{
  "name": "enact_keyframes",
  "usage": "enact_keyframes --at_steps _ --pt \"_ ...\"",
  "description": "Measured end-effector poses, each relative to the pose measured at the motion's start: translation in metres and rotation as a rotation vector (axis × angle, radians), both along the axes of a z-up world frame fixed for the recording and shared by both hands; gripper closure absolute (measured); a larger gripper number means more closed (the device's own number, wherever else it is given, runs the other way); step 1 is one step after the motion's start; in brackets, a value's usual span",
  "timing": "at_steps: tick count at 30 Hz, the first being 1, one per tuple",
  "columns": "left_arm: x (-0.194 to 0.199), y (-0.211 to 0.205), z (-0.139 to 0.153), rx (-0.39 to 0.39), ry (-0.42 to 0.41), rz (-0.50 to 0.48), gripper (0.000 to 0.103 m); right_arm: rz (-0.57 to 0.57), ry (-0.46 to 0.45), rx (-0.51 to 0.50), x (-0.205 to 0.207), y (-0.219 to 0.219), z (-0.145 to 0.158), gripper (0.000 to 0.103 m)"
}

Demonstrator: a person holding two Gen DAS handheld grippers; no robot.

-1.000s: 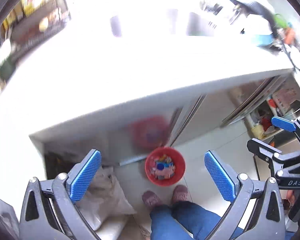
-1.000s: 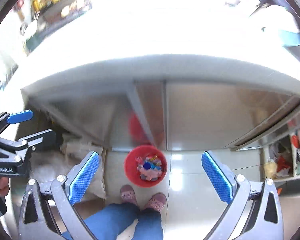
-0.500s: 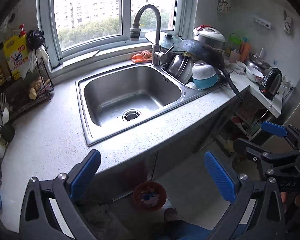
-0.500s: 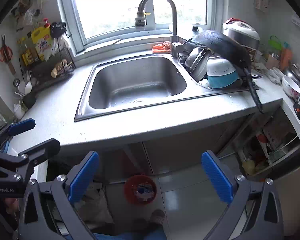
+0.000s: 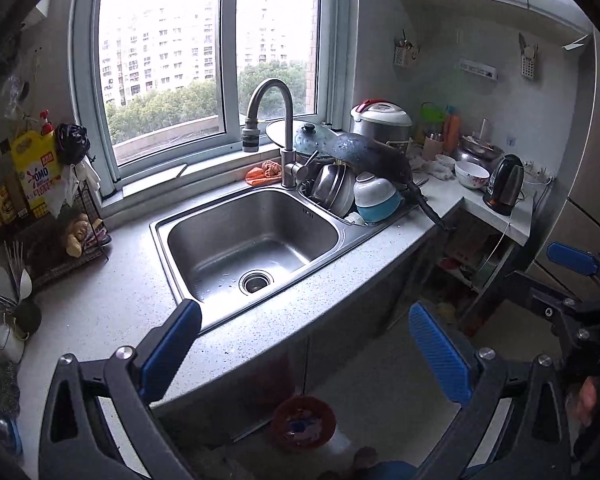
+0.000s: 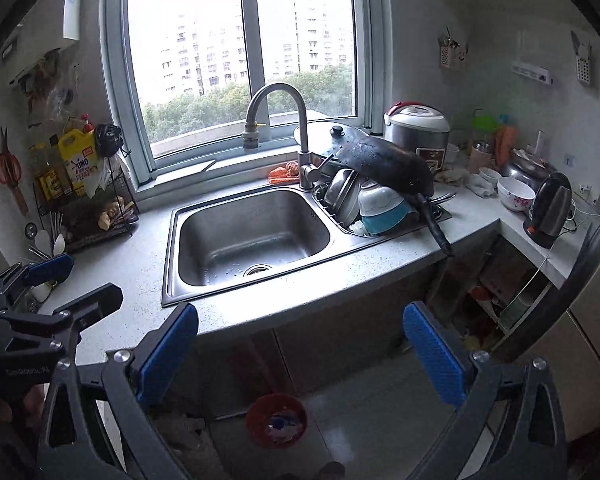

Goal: Collect trash

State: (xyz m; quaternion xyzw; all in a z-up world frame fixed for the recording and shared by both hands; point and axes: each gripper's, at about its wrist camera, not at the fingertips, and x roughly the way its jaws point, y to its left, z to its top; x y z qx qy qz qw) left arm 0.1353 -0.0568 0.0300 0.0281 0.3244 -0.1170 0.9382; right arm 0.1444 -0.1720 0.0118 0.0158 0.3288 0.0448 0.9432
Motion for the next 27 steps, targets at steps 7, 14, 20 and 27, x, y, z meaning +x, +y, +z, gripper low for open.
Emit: enact_keyframes --at_steps 7,14,20,27 --pt "-0.01 0.002 -0.006 0.007 0.023 -0.044 0.0 -0.031 0.008 -0.036 -0.008 0.014 -0.007 0.001" --pt "-0.017 0.002 -0.002 0.029 0.025 -0.053 0.0 -0.035 0.007 -0.029 -0.018 0.021 -0.009 0.001" --pt "-0.022 0.001 -0.004 0.035 0.026 -0.037 0.0 -0.019 0.004 -0.034 -0.024 0.019 -0.007 0.001" --pt "-0.027 -0.002 -0.006 0.035 0.03 -0.027 0.0 -0.006 0.003 -0.028 -0.028 0.013 -0.006 0.001"
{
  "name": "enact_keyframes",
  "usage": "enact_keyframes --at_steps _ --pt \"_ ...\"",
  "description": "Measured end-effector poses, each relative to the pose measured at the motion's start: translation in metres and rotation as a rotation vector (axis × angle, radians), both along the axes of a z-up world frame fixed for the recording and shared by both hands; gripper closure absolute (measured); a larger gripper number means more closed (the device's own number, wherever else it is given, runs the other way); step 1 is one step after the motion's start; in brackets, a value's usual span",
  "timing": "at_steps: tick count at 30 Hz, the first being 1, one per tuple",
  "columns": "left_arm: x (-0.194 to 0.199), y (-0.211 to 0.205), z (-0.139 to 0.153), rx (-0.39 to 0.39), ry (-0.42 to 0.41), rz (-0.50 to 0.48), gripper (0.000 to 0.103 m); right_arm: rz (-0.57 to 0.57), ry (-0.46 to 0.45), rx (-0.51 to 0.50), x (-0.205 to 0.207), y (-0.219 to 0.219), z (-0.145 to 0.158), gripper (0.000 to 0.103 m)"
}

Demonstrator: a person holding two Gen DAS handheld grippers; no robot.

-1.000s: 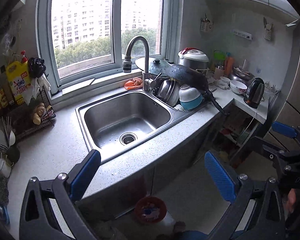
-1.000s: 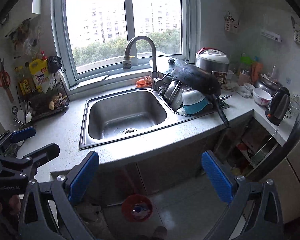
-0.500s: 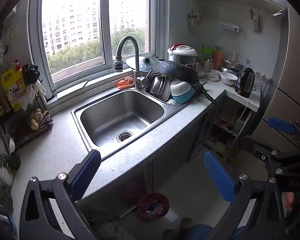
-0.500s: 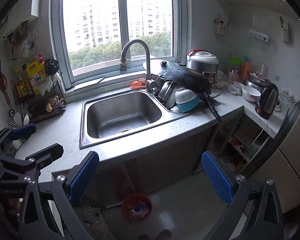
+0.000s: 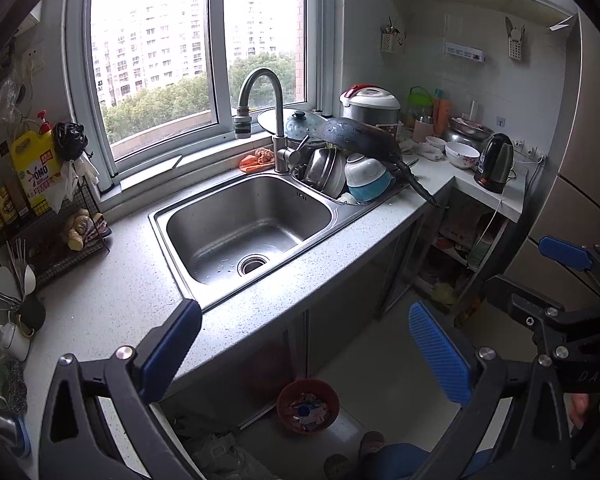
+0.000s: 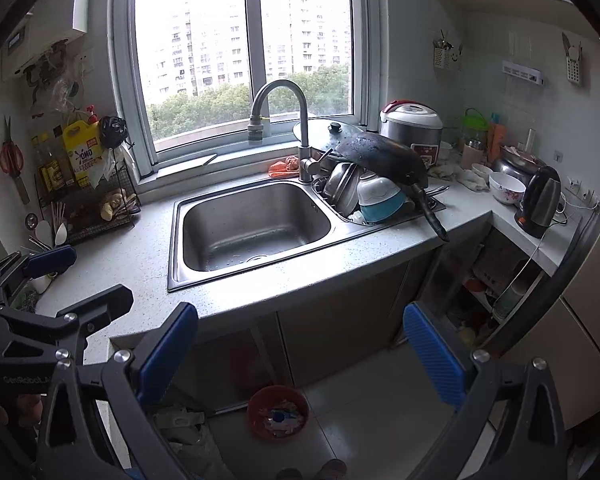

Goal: Collect trash

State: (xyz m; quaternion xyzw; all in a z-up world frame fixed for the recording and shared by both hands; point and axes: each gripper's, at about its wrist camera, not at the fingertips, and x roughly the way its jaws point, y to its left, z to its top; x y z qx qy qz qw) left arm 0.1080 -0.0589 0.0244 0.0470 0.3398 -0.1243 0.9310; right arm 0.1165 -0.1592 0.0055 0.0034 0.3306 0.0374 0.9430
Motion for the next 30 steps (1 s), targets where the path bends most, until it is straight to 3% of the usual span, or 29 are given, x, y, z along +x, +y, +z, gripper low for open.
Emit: enact_keyframes --at_steps 30 --pt "-0.019 -0.002 -0.003 -0.013 0.005 -0.017 0.0 -0.022 0.037 0.019 -0.018 -0.001 -0.003 0.001"
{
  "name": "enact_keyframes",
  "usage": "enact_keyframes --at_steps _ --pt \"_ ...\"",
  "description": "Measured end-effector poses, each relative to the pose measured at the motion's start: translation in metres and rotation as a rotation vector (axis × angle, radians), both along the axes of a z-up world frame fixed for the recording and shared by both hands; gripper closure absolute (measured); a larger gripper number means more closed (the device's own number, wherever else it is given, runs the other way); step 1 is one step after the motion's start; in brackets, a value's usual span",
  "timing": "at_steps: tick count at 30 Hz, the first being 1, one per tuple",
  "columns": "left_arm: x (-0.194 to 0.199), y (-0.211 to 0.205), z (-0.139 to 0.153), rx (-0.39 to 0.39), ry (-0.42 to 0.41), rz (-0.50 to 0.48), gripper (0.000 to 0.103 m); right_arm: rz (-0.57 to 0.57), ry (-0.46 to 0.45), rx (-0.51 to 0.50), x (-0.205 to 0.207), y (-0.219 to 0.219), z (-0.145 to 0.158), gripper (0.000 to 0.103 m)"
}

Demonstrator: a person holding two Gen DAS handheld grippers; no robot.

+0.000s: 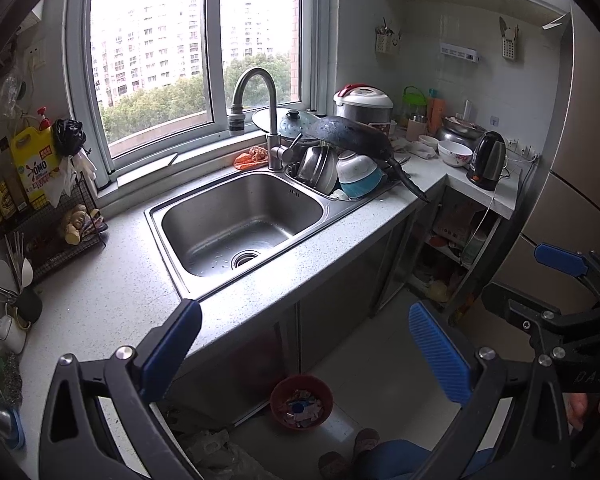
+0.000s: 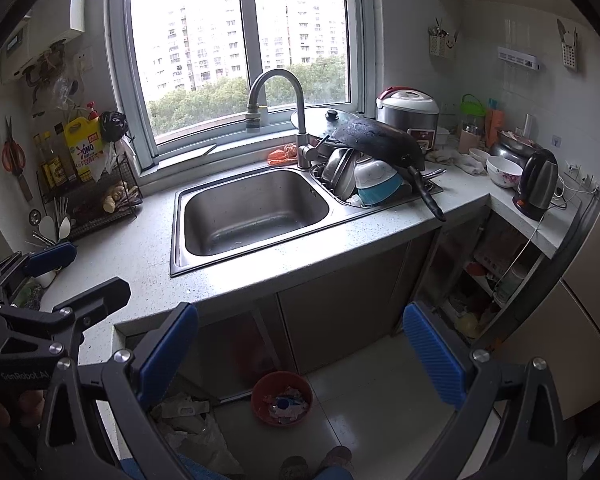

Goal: Collect trash

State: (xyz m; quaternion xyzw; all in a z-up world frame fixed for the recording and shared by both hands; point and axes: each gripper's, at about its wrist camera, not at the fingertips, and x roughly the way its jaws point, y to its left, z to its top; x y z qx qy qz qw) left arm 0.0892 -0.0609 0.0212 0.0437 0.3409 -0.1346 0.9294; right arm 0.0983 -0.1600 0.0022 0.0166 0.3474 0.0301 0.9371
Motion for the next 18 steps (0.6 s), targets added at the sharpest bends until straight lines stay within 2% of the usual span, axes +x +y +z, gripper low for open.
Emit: enact_keyframes --at_steps 18 --pt "-0.0014 0.0027 -0.0018 -0.011 0.018 -0.007 0.0 0.001 0.014 0.003 -0.0011 0.0011 -0.0013 0.001"
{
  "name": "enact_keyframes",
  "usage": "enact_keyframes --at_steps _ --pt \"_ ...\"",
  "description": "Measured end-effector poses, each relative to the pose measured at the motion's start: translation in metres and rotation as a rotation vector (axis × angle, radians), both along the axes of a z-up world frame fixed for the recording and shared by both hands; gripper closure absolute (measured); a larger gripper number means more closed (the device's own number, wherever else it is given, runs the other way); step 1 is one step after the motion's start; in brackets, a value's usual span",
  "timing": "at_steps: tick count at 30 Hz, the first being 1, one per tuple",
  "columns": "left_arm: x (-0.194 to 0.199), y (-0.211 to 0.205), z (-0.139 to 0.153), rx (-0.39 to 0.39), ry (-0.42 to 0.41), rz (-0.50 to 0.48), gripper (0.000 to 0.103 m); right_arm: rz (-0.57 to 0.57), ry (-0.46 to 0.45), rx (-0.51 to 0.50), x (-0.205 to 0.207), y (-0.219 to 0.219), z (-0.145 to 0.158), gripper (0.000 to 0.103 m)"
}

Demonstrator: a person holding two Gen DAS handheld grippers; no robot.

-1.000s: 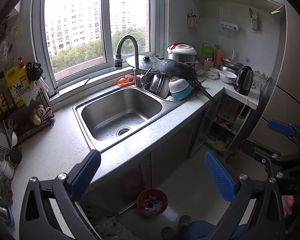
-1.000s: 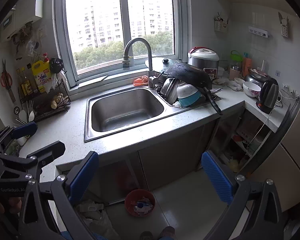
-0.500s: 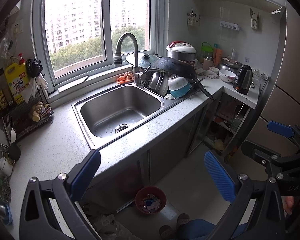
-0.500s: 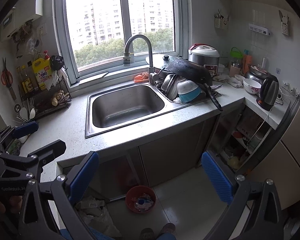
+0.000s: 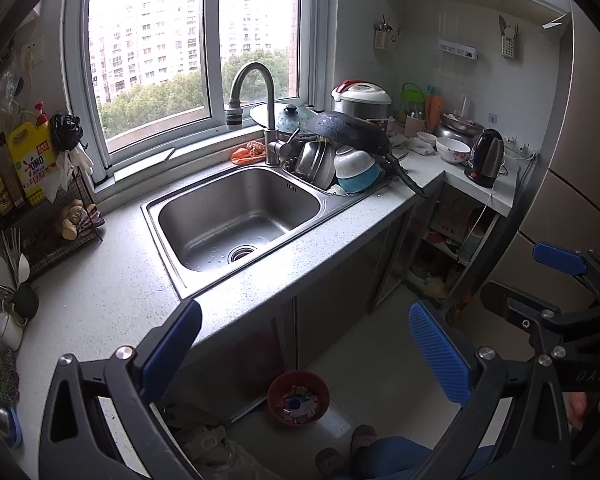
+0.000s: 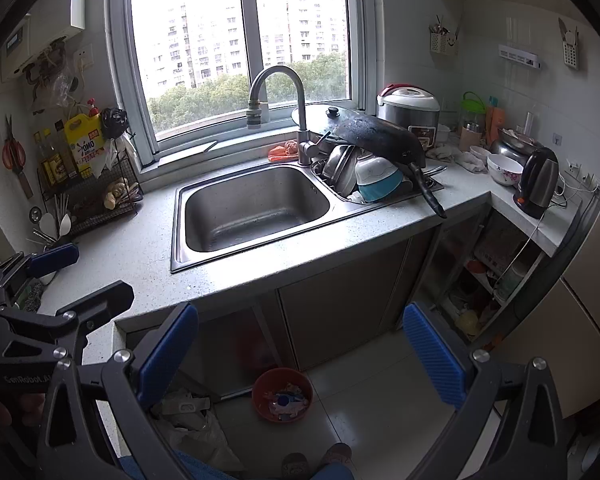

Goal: Collect trash

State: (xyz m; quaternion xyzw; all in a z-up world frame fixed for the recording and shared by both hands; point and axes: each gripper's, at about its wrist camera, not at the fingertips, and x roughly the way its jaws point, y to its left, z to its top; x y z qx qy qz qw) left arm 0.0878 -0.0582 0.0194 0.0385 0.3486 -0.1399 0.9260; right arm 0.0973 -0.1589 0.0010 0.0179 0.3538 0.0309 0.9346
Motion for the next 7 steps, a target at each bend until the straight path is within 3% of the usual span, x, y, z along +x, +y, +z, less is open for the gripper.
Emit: enact_keyframes --at_steps 7 --pt "-0.0005 0.0011 -0.002 0.002 0.008 -0.002 0.0 0.005 0.006 0.003 0.0011 0.0008 -0.0014 0.001"
